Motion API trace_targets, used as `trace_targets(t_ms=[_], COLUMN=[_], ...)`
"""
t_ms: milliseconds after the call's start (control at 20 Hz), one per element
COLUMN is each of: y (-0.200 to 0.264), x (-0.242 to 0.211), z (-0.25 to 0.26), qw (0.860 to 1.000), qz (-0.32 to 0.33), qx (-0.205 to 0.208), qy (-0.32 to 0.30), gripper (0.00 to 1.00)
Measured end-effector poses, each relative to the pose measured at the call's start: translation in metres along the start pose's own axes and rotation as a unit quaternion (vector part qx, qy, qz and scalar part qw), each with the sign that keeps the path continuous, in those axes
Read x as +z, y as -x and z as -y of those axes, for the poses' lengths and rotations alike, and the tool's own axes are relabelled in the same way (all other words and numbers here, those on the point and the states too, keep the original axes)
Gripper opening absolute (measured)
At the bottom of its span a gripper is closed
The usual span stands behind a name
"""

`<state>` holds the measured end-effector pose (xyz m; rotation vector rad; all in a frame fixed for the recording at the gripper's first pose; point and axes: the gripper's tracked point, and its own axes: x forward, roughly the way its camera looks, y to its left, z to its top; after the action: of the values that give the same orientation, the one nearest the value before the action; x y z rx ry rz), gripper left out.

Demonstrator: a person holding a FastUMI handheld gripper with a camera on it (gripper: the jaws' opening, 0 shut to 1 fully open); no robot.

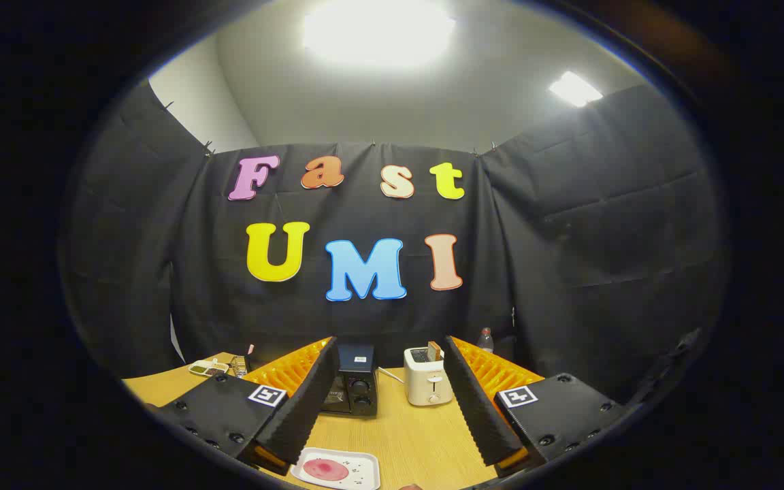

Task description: Open the toaster oven, put the food inside, and close the toaster oven door.

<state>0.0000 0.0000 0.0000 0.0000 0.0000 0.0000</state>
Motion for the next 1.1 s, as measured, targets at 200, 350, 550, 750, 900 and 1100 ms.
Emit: trace_targets(t_ms=[200,350,550,750,900,1100], y=[-0.002,-0.001,-0.001,-0.004,-0.006,-0.012], x=[0.007,0.006,0.007,0.01,0.007,0.003], z=[-0.012,-0.02,-0.027,-0.029,-0.032,-0.041], qw=[1.0,1.0,1.0,1.0,1.0,1.0], qz=[0.008,0.009,0.011,0.018,0.015,0.004], qx=[0.002,0.005,0.007,0.005,0.007,0.012], qy=[0.0,0.003,0.0,-0.003,-0.003,-0.005], gripper=[0.97,0.97,0.98,0.97,0.97,0.97])
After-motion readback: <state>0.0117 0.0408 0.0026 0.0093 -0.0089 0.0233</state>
